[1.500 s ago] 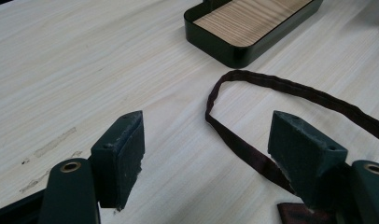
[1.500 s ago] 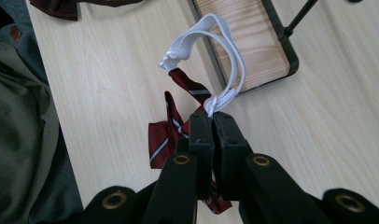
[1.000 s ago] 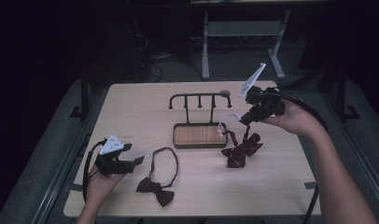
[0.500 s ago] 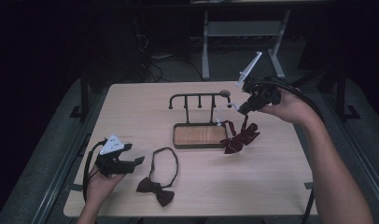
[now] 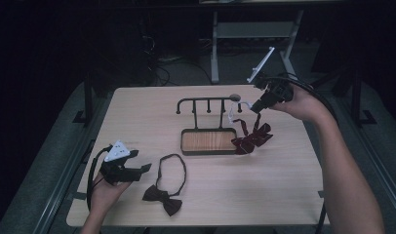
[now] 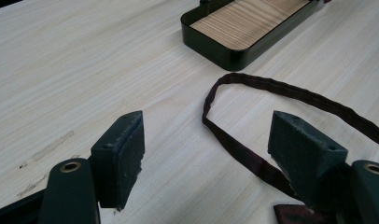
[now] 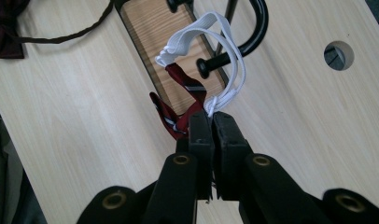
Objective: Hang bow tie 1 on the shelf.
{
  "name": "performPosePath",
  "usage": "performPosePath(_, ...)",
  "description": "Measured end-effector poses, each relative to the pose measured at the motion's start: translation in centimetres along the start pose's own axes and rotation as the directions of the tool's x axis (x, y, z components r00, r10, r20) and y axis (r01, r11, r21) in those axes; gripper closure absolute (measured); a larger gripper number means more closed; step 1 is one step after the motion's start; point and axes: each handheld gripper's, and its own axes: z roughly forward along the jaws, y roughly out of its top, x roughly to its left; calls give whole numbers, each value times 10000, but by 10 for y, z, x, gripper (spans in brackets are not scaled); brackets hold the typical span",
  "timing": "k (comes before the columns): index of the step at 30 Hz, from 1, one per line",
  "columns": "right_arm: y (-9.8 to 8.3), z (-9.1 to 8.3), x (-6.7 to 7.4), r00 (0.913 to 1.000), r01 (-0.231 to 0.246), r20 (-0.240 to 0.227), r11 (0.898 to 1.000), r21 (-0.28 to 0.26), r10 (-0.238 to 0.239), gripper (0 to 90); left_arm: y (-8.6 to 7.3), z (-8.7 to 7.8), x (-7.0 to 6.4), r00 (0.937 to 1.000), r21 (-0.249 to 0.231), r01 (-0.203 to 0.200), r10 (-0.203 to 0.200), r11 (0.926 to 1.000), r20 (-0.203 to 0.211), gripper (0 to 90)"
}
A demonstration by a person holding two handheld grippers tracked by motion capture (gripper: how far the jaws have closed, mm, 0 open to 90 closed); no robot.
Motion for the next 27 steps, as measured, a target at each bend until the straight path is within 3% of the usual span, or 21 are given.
performPosePath(27,-2,17,-12,9995,-288,-145,9994,180,291,836,0,0,-1,10000,-23,50,-50,10000,0,273)
